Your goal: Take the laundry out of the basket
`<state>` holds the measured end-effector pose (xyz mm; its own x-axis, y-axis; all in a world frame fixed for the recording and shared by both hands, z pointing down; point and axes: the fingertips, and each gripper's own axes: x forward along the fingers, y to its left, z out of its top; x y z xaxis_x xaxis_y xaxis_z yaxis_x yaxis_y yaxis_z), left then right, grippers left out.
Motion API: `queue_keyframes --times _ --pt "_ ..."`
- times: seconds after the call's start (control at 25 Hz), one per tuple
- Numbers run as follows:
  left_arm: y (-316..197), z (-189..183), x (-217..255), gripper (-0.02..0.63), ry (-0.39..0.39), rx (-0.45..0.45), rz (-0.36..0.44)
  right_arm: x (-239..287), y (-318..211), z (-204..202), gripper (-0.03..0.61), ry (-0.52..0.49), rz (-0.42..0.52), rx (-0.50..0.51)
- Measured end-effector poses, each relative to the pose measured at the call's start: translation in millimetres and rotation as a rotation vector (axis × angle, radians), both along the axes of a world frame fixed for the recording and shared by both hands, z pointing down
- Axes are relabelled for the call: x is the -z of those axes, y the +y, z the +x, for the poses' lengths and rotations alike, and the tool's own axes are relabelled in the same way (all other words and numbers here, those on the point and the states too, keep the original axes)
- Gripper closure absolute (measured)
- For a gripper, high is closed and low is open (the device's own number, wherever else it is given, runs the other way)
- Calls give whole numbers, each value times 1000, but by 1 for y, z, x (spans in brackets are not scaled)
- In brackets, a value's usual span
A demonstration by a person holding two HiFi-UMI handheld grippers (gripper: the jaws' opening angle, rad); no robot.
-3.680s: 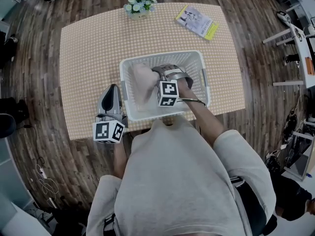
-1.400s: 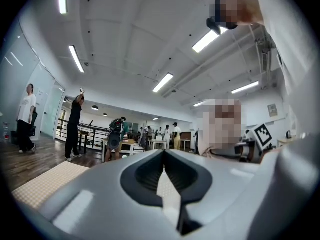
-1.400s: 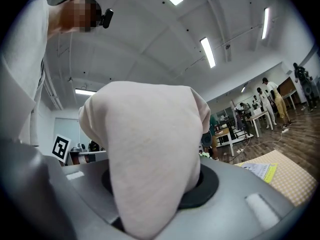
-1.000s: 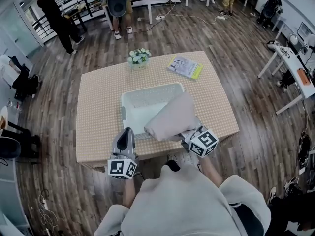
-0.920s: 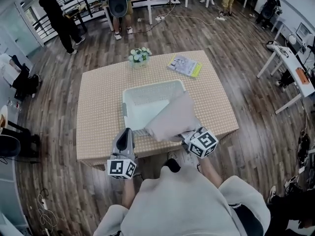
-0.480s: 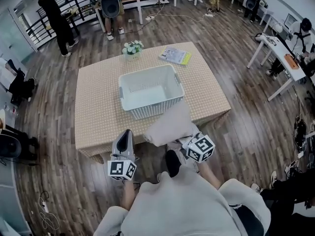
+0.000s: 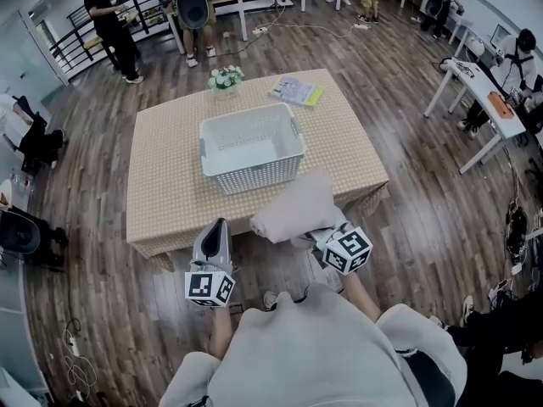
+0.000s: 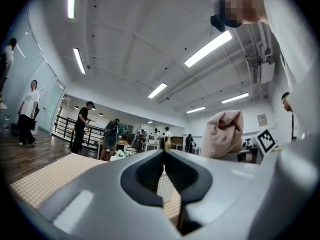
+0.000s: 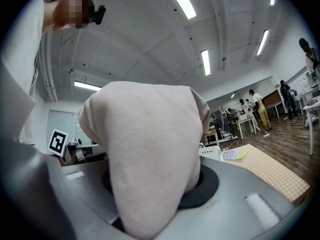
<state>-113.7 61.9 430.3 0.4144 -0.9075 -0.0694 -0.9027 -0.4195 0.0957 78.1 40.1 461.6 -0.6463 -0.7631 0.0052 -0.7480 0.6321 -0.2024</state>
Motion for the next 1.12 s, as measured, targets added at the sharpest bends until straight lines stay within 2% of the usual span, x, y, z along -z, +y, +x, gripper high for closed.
queue_keyframes --times 0.4,0.6,1.12 --pt "9 52 3 603 12 22 -2 1 1 38 410 18 8 27" --pt "9 56 4 603 8 40 -2 -1 -3 47 410 -6 -6 27" --pt "7 53 6 603 20 52 9 4 -11 43 410 5 14 21"
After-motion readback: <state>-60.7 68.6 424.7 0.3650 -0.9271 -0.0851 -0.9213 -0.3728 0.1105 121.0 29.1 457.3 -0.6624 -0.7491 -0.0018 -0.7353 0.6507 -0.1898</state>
